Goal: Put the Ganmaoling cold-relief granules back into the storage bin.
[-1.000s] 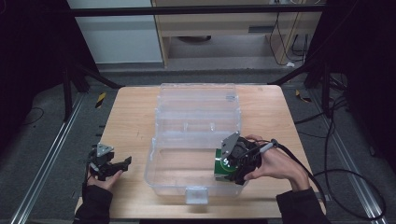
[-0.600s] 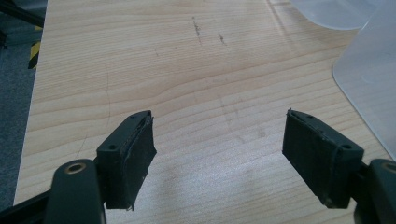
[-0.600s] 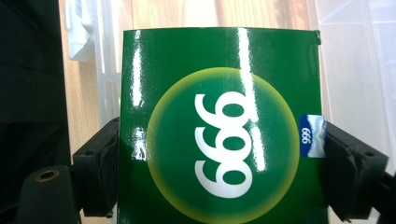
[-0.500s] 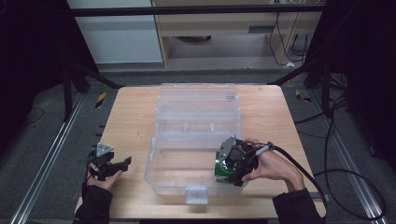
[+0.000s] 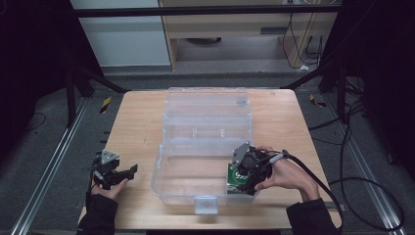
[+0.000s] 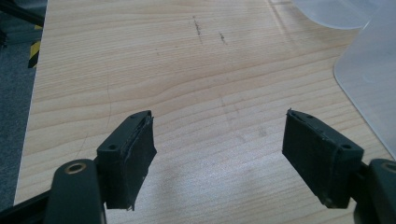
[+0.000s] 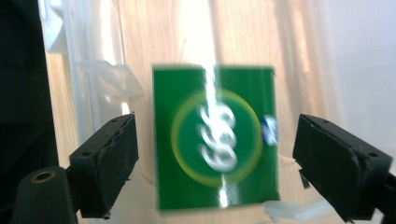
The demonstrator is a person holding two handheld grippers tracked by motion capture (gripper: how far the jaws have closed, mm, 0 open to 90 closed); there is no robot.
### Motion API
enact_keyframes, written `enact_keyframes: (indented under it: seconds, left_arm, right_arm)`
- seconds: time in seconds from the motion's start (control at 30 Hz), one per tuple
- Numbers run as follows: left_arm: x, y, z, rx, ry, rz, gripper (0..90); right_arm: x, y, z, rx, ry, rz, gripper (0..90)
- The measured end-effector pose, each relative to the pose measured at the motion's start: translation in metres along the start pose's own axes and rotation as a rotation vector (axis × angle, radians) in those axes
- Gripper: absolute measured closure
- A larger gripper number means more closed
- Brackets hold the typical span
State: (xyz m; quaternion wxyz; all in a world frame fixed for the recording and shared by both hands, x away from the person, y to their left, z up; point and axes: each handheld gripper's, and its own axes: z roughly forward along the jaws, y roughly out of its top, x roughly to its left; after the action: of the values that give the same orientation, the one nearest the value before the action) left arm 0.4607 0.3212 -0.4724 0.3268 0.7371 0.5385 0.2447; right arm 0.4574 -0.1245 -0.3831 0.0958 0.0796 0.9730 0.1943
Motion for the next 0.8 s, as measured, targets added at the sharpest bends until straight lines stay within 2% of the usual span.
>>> enact_keyframes:
  seconds: [0.2, 0.3, 0.37, 0.53, 0.67, 0.8]
  left_arm:
    - [-0.001, 0.000, 0.000, 0.000, -0.002, 0.002, 25.2]
    - [-0.001, 0.000, 0.000, -0.001, -0.004, 0.001, 25.9]
    - [0.000, 0.000, -0.001, -0.003, -0.005, 0.000, 26.5]
    - [0.000, 0.000, -0.001, -0.004, -0.007, 0.001, 27.5]
    - [-0.001, 0.000, -0.001, -0.003, -0.007, 0.004, 28.0]
    - [-0.001, 0.000, -0.001, -0.002, -0.008, 0.003, 28.3]
  right_arm:
    - [-0.001, -0.006, -0.021, -0.067, -0.064, 0.058, 13.4]
    - [-0.001, -0.010, -0.032, -0.104, -0.111, 0.096, 12.2]
    - [-0.002, -0.014, -0.039, -0.148, -0.135, 0.122, 11.8]
    - [-0.001, -0.031, -0.052, -0.243, -0.176, 0.222, 8.5]
    - [0.001, -0.049, -0.055, -0.299, -0.231, 0.294, 7.1]
    - [0.004, -0.071, -0.056, -0.370, -0.283, 0.389, 6.7]
